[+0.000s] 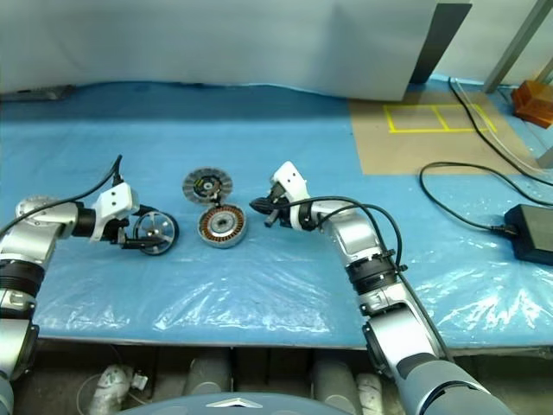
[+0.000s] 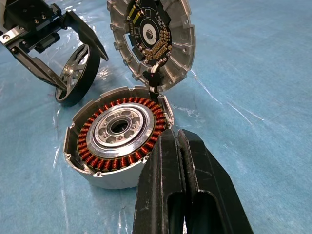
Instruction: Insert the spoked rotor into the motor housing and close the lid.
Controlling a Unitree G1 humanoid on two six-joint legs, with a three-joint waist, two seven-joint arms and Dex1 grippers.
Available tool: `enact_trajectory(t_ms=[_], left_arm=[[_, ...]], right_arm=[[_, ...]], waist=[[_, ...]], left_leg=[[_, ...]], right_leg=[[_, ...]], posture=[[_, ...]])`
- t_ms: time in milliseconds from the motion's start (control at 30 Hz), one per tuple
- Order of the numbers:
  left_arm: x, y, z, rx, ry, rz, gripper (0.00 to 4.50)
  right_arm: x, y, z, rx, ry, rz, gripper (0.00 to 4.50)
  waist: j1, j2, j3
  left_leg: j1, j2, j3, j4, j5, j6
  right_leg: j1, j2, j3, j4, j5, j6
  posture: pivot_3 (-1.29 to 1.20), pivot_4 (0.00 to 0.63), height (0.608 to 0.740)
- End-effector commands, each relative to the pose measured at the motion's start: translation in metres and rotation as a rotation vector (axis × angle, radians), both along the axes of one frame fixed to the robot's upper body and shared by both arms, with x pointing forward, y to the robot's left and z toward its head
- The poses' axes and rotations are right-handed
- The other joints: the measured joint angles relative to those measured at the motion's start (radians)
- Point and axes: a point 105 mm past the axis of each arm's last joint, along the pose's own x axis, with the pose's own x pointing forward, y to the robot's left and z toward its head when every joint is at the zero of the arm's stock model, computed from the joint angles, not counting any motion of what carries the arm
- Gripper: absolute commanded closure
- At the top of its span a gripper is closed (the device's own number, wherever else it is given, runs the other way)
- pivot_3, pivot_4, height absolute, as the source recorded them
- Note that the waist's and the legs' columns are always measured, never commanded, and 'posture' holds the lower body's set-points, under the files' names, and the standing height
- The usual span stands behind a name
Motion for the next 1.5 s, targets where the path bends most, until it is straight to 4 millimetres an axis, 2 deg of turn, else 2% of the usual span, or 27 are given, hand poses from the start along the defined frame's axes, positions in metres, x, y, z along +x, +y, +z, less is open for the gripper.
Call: enact_trajectory(t_ms=[33, 167, 267, 367, 467, 600, 733, 900, 1067, 1333, 1500], left_arm=[[-0.003, 0.000, -0.020, 0.008, 0.041, 0.046, 1.08], [0.005, -0.005, 0.002, -0.105, 0.010, 0.067, 1.08], [0.002, -0.012, 0.022, -0.203, 0.015, 0.051, 1.08], [-0.004, -0.018, 0.030, -0.233, 0.026, 0.026, 1.08], [-0.011, -0.034, 0.040, -0.290, 0.035, -0.015, 1.08], [-0.022, -0.049, 0.041, -0.287, 0.043, -0.073, 1.08], [-0.023, -0.063, 0.053, -0.354, 0.033, -0.089, 1.08], [-0.007, -0.079, 0.053, -0.423, -0.001, -0.044, 1.08], [-0.001, -0.097, 0.047, -0.466, 0.000, -0.045, 1.08], [0.009, -0.095, 0.039, -0.464, 0.014, -0.004, 1.08], [0.006, -0.094, 0.033, -0.429, 0.060, -0.019, 1.08]], right_arm=[[-0.001, 0.003, 0.006, 0.014, -0.028, 0.011, 4.50], [-0.001, 0.003, 0.005, 0.013, -0.026, 0.011, 4.50], [0.000, 0.001, 0.005, 0.018, -0.020, 0.008, 4.50], [0.003, -0.005, 0.007, 0.033, -0.008, -0.013, 4.50], [0.008, -0.014, 0.008, 0.042, 0.002, -0.050, 4.50], [0.012, -0.024, 0.007, 0.035, 0.007, -0.088, 4.50], [0.011, -0.029, 0.004, 0.028, 0.012, -0.099, 4.50], [0.011, -0.032, 0.004, 0.030, 0.017, -0.117, 4.50], [0.010, -0.034, 0.002, 0.022, 0.021, -0.123, 4.50], [0.006, -0.033, -0.001, 0.014, 0.025, -0.122, 4.50], [0.007, -0.036, -0.002, 0.007, 0.023, -0.135, 4.50]], waist=[[0.000, 0.001, 0.000], [0.004, 0.002, -0.001], [0.004, 0.000, 0.000], [0.002, -0.002, 0.002], [0.001, -0.003, 0.002], [0.000, -0.003, 0.002], [-0.002, -0.004, 0.003], [-0.003, -0.004, 0.003], [-0.003, -0.004, 0.003], [-0.004, -0.004, 0.003], [-0.003, -0.004, 0.003]], left_leg=[[0.000, 0.000, 0.000, 0.000, 0.000, 0.000], [0.000, 0.000, 0.000, 0.000, 0.000, 0.000], [-0.001, 0.000, 0.000, 0.001, 0.000, 0.000], [-0.003, 0.001, 0.000, 0.000, 0.000, 0.000], [-0.006, 0.002, 0.000, -0.001, 0.000, 0.000], [-0.008, 0.002, 0.000, -0.002, 0.000, 0.000], [-0.007, 0.002, 0.000, -0.001, 0.000, 0.000], [-0.007, 0.002, 0.000, 0.000, 0.000, 0.000], [-0.007, 0.002, 0.000, 0.000, 0.000, 0.000], [-0.007, 0.002, 0.000, 0.001, 0.000, 0.000], [-0.007, 0.002, 0.000, 0.001, 0.000, 0.000]], right_leg=[[0.000, 0.000, 0.000, 0.000, 0.000, 0.000], [0.000, -0.001, 0.000, 0.001, 0.000, 0.000], [0.000, -0.001, 0.000, 0.000, 0.000, 0.000], [-0.001, 0.000, -0.001, -0.001, 0.000, 0.000], [-0.004, 0.001, -0.002, -0.002, 0.000, 0.000], [-0.005, 0.001, -0.003, -0.003, 0.000, 0.000], [-0.005, 0.002, -0.003, -0.002, 0.000, 0.000], [-0.005, 0.001, -0.002, -0.001, 0.000, 0.000], [-0.005, 0.001, -0.002, -0.001, 0.000, 0.000], [-0.005, 0.002, -0.002, -0.001, 0.000, 0.000], [-0.005, 0.002, -0.002, -0.001, 0.000, 0.000]], posture=[[0.00, 0.150, 0.740], [0.00, 0.150, 0.740], [0.00, 0.150, 0.740], [0.00, 0.150, 0.740], [0.00, 0.150, 0.740], [0.00, 0.150, 0.740], [0.00, 0.150, 0.740], [0.00, 0.150, 0.740], [0.00, 0.150, 0.740], [0.00, 0.150, 0.740], [0.00, 0.150, 0.740]])
